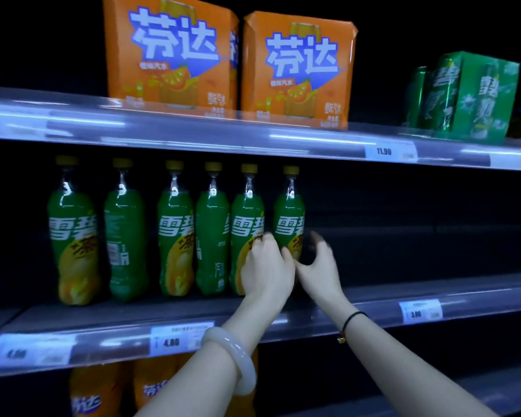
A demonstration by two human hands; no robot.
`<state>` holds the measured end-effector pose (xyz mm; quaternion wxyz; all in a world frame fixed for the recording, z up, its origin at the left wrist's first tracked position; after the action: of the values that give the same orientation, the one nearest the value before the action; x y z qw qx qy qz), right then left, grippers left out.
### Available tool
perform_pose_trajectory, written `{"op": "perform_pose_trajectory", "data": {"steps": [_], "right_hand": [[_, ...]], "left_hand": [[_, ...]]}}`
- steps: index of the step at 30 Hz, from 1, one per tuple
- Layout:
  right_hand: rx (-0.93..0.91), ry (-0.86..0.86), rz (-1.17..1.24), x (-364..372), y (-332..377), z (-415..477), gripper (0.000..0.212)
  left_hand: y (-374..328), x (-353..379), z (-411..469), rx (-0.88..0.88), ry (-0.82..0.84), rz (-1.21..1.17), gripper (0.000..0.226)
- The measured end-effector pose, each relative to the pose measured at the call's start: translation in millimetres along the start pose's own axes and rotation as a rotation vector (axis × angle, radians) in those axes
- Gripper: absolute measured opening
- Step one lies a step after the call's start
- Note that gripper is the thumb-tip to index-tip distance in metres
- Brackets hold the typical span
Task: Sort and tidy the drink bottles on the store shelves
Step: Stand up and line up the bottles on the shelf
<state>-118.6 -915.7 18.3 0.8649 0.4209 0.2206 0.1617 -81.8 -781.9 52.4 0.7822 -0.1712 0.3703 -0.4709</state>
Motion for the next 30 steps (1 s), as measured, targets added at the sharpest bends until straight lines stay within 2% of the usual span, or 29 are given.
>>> {"op": "perform_pose_trajectory", "data": {"steps": [3, 5, 10, 14, 19, 22, 24, 28, 29, 30], "right_hand": [[-0.129, -0.166, 0.063, -10.0, 36.6, -25.6, 0.027], [-0.176, -0.118, 0.145, 6.4, 67.3, -43.3, 0.011], [-0.205, 0.119, 0.271, 107.3, 149.1, -96.2, 0.010], [-0.209, 0.213, 0.345, 211.0, 217.0, -151.1, 0.009], [-0.200, 0.300, 0.409, 341.2, 292.5, -220.1, 0.013], [-0.132, 0.239, 0.408, 405.9, 319.9, -245.7, 0.012], [-0.075, 0.207, 0.379, 443.3, 333.7, -256.4, 0.025], [0.094, 0.344, 0.384, 506.3, 350.9, -266.4, 0.091], [0.134, 0.378, 0.411, 517.0, 352.8, -267.1, 0.094], [0.155, 0.405, 0.424, 525.9, 353.8, -267.5, 0.088]], "left_hand": [[8.5, -22.7, 0.2, -0.005, 0.027, -0.188, 0.015], [21.4, -46.9, 1.4, -0.034, 0.008, -0.354, 0.008], [102.4, -145.2, 20.6, -0.075, -0.175, -0.504, 0.020], [199.7, -241.2, 42.5, -0.066, -0.272, -0.458, 0.020], [314.5, -350.8, 72.8, -0.025, -0.256, -0.415, 0.018], [366.3, -399.9, 87.0, -0.003, -0.194, -0.377, 0.018], [395.6, -431.8, 95.2, 0.002, -0.198, -0.361, 0.021], [458.4, -490.3, 109.5, -0.049, -0.292, -0.269, 0.015], [475.9, -500.3, 113.8, -0.084, -0.316, -0.207, 0.016], [492.9, -506.9, 117.8, -0.125, -0.317, -0.149, 0.023]]}}
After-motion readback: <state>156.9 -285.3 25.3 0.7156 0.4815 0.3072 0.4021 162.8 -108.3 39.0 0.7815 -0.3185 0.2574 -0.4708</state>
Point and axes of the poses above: each hand's wrist, its own z-axis towards the middle knuckle, its own x-axis out of the palm, y = z × x, the point moved 7 cm from there along z, towards the middle knuckle, and after that the axes turned 6 degrees about -y, right-handed, at the moved point
